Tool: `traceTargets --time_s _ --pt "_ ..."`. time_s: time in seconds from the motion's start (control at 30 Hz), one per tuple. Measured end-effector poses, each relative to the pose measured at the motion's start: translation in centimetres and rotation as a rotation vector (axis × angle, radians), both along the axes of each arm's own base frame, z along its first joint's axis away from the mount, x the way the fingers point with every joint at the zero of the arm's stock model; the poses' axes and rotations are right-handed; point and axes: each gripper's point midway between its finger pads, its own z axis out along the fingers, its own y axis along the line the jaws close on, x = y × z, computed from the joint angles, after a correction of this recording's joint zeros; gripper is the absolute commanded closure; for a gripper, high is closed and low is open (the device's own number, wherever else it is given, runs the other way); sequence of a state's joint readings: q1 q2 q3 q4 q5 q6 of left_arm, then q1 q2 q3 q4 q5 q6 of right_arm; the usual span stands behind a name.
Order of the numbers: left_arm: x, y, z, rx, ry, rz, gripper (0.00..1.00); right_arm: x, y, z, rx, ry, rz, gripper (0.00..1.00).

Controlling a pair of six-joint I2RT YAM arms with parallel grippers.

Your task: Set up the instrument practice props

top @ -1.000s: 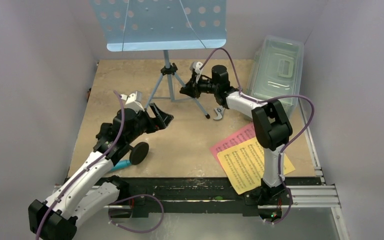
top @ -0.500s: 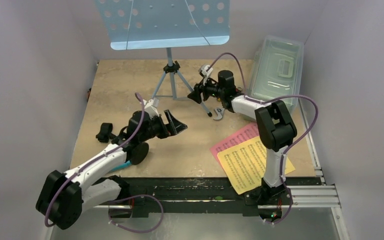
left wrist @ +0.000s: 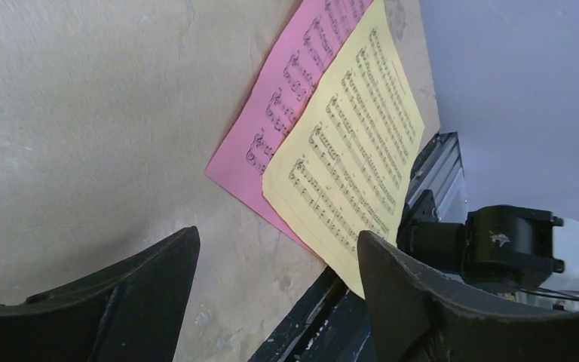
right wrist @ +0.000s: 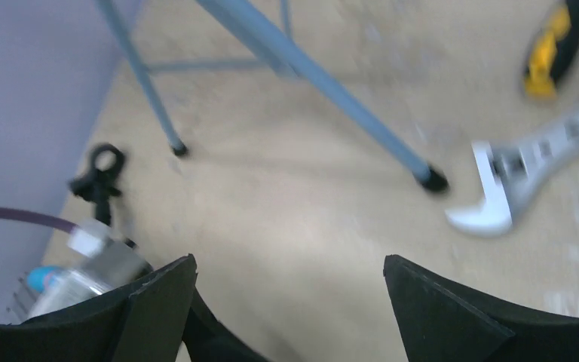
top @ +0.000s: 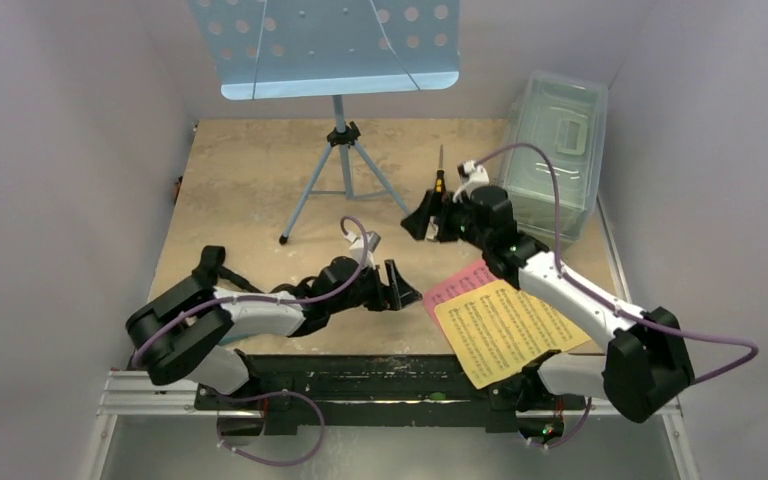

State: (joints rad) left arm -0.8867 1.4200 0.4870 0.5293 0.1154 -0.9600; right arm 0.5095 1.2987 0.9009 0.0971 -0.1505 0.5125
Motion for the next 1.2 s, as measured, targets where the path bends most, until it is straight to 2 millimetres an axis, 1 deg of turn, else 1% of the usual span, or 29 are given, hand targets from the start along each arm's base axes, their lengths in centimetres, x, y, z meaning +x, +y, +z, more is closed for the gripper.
traceTargets --time_s 0.03,0.07,0.13,0.17,0.2,0.27,0.3,0.37,0.43,0.53,0.6,0.67,0.73,0.8,0.87,0.97,1.03,1.13,1.2 --pt "-0.2 -0.5 -0.5 -0.001 0.001 -0.001 0.25 -1.4 -0.5 -1.7 -0.003 0.053 -0.015 0.02" --pt "-0.5 -1.0 -1.3 0.003 0.008 -0.004 0.27 -2.9 -1.4 -4.4 -0.023 0.128 -0.043 0.02" --pt "-1.1 -2.1 -3.2 0.023 0.025 -0.016 0.29 -5.9 -3.7 -9.6 -0.082 0.275 -0.119 0.02" --pt "-1.3 -2.8 -4.1 0.039 0.035 -0.028 0.3 -7.2 -4.9 -11.7 -0.102 0.334 -0.154 0.02" --pt "-1.5 -3.7 -5.0 0.051 0.043 -0.041 0.3 -8.5 -6.0 -13.5 -0.119 0.388 -0.192 0.02" --pt "-1.7 -5.7 -4.8 0.025 0.019 -0.063 0.31 -10.4 -7.9 -15.8 -0.141 0.468 -0.265 0.02" --pt "-2.0 -6.8 -4.6 0.01 0.003 -0.077 0.32 -11.0 -8.4 -16.3 -0.144 0.489 -0.29 0.02" --pt "-2.8 -7.6 -4.5 0.003 -0.011 -0.098 0.33 -11.8 -9.5 -16.7 -0.12 0.503 -0.349 0.02" --pt "-3.5 -8.0 -4.4 0.0 -0.023 -0.109 0.34 -12.2 -10.0 -16.5 -0.096 0.497 -0.381 0.02" --pt "-3.5 -8.1 -4.5 0.017 -0.044 -0.094 0.32 -12.0 -10.3 -15.8 -0.063 0.473 -0.411 0.02" --pt "-3.3 -8.1 -4.6 0.035 -0.062 -0.084 0.31 -11.7 -10.5 -15.7 -0.05 0.467 -0.431 0.02" --pt "-3.2 -8.3 -4.3 0.04 -0.076 -0.079 0.31 -11.6 -10.7 -16.4 -0.041 0.484 -0.454 0.02" --pt "-2.9 -8.6 -3.8 0.033 -0.088 -0.076 0.32 -12.0 -11.2 -17.8 -0.037 0.523 -0.486 0.02" --pt "-2.8 -8.9 -3.5 0.024 -0.094 -0.075 0.35 -11.4 -10.9 -17.6 0.017 0.517 -0.506 0.02" --pt "-2.7 -9.1 -3.3 0.008 -0.102 -0.078 0.38 -11.3 -10.7 -17.8 0.048 0.52 -0.52 0.02" --pt "-2.7 -9.6 -3.8 0.008 -0.099 -0.09 0.41 -10.9 -10.3 -17.6 0.096 0.511 -0.513 0.02" --pt "-2.6 -9.6 -4.2 0.023 -0.094 -0.085 0.38 -10.9 -10.2 -17.6 0.109 0.513 -0.512 0.02" --pt "-2.0 -8.9 -5.1 0.074 -0.095 -0.047 0.32 -10.8 -10.1 -17.3 0.121 0.506 -0.51 0.02" --pt "-1.6 -8.4 -5.2 0.103 -0.108 -0.023 0.3 -10.8 -10.1 -17.3 0.12 0.503 -0.508 0.02"
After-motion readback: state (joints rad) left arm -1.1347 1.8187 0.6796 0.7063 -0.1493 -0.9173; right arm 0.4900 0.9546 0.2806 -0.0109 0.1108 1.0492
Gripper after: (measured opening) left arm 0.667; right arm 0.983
